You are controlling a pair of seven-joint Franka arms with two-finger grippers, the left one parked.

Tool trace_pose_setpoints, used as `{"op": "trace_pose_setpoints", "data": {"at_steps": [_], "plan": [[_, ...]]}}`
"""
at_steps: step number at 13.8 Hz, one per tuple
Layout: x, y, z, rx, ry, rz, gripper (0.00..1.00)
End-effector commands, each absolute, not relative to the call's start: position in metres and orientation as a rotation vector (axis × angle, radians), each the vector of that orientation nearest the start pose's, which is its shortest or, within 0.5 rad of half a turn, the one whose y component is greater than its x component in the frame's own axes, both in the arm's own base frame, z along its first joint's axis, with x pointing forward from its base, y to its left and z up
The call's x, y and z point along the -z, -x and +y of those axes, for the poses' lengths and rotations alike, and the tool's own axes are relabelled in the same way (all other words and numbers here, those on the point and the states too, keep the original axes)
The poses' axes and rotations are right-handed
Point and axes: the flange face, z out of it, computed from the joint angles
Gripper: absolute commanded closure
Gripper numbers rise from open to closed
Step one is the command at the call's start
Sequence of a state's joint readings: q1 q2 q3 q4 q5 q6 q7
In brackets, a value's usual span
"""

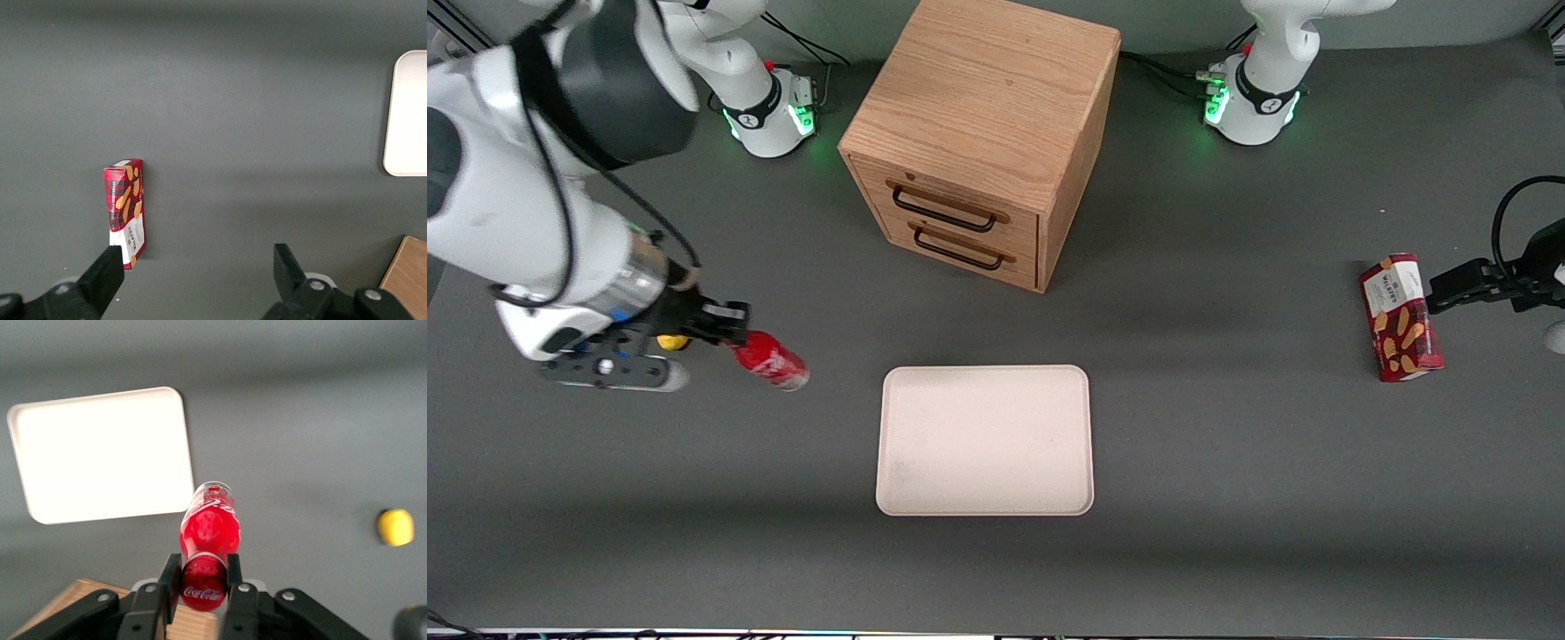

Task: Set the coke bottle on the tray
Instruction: 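Carry the held bottle over the cream tray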

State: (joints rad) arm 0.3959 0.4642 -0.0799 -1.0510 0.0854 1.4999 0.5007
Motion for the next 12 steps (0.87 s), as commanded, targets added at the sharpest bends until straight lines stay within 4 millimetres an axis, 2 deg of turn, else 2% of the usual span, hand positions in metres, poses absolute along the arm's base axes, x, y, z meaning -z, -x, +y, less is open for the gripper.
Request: {"op": "trace_pose_setpoints", "data": {"at_steps": [1,3,4,6,9,12], "plan": [[-0.564,-0.648,0.286,-0.057,3.002,0.459,1.0],[-0.557,-0.645,0.316,-0.061,2.937,0.562,1.0],[-0.555,-0.645,0.322,-0.054,2.927,0.563,1.0],[-0.549,-0.65,0.315,-0.053,2.932,0.545,1.0],[-0.497,-0.676,0.31,-0.064,2.945,0.532,1.0],[-0.448,-0.698,0.311,0.077,3.054,0.497,1.0]]}}
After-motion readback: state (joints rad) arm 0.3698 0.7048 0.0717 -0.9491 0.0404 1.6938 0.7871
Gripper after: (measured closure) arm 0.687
